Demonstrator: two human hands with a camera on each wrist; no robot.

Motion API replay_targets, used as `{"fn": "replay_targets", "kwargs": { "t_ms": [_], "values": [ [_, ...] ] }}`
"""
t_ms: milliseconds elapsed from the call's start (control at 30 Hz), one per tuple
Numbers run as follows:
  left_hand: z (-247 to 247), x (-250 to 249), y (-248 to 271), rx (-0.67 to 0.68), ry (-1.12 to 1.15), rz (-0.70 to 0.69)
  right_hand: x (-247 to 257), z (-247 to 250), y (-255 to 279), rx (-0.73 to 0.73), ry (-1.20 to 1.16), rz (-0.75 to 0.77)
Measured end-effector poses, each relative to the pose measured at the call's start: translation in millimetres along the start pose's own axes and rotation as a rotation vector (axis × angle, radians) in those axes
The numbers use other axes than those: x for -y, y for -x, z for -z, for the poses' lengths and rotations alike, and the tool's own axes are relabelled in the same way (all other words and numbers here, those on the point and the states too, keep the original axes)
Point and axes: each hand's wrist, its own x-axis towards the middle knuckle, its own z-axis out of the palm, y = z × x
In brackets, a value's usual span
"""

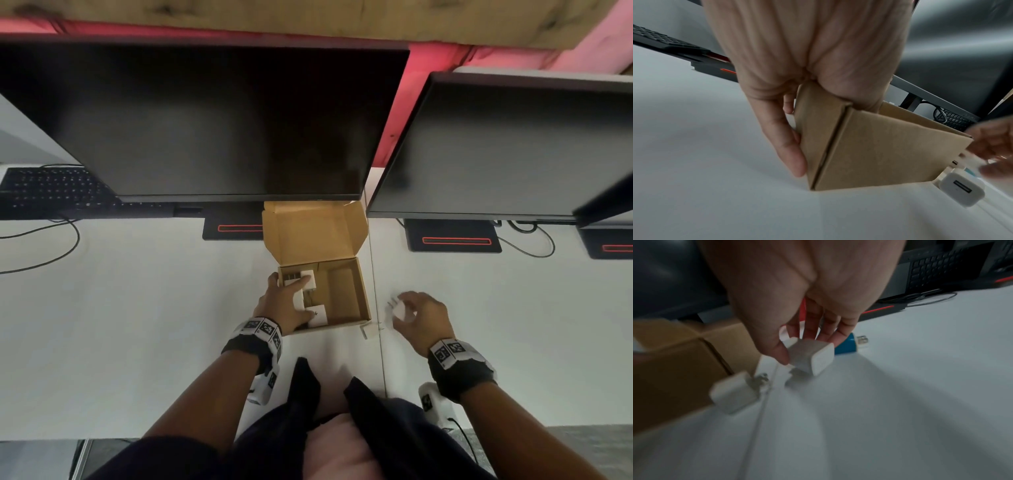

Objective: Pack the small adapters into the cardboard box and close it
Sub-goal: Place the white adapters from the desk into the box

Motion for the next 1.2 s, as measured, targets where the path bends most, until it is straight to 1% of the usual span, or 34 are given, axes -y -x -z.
{"fn": "replay_targets", "kwargs": {
  "t_ms": [67, 133, 233, 300, 367, 500, 633, 700, 733, 800, 866, 933, 1000, 1133, 1199],
  "values": [
    [-1, 1, 0, 0.005, 0.003, 0.0, 23, 10, -6, -0.098, -0.064, 0.047],
    [0, 1, 0, 0.006, 0.012, -0.011, 49, 18, -15, -0.127, -0.102, 0.114],
    [3, -2, 0, 0.015, -0.016, -0.017, 83, 18, -30, -0.127, -0.14, 0.281],
    [4, -2, 1, 0.015, -0.05, -0.012, 101, 11, -35, -0.065, -0.119, 0.401],
    [3, -1, 2, 0.008, -0.049, -0.014, 112, 3, -35, 0.048, 0.0, 0.482],
    [1, -1, 2, 0.009, -0.023, -0.018, 117, -14, -41, 0.127, 0.34, 0.616],
    [0, -1, 0, 0.015, -0.03, -0.022, 114, -22, -51, 0.24, 0.534, 0.693],
    [0, -1, -1, 0.015, -0.026, -0.019, 118, -22, -52, 0.269, 0.592, 0.713],
    [0, 0, -1, 0.014, -0.025, -0.02, 120, -24, -52, 0.277, 0.59, 0.697],
    [1, -1, -1, 0.015, -0.017, -0.02, 122, -26, -55, 0.309, 0.571, 0.607],
    [3, -2, 2, 0.017, -0.008, -0.02, 121, -31, -55, 0.386, 0.557, 0.563],
    [3, -5, 5, 0.017, -0.015, -0.026, 118, -34, -52, 0.398, 0.565, 0.586],
    [4, -7, 6, 0.018, -0.021, -0.029, 113, -38, -48, 0.39, 0.507, 0.615],
    [6, -7, 5, 0.019, -0.015, -0.02, 117, -38, -50, 0.402, 0.459, 0.598],
    [6, -6, 5, 0.018, -0.007, -0.017, 121, -38, -51, 0.384, 0.435, 0.638]
  ]
}}
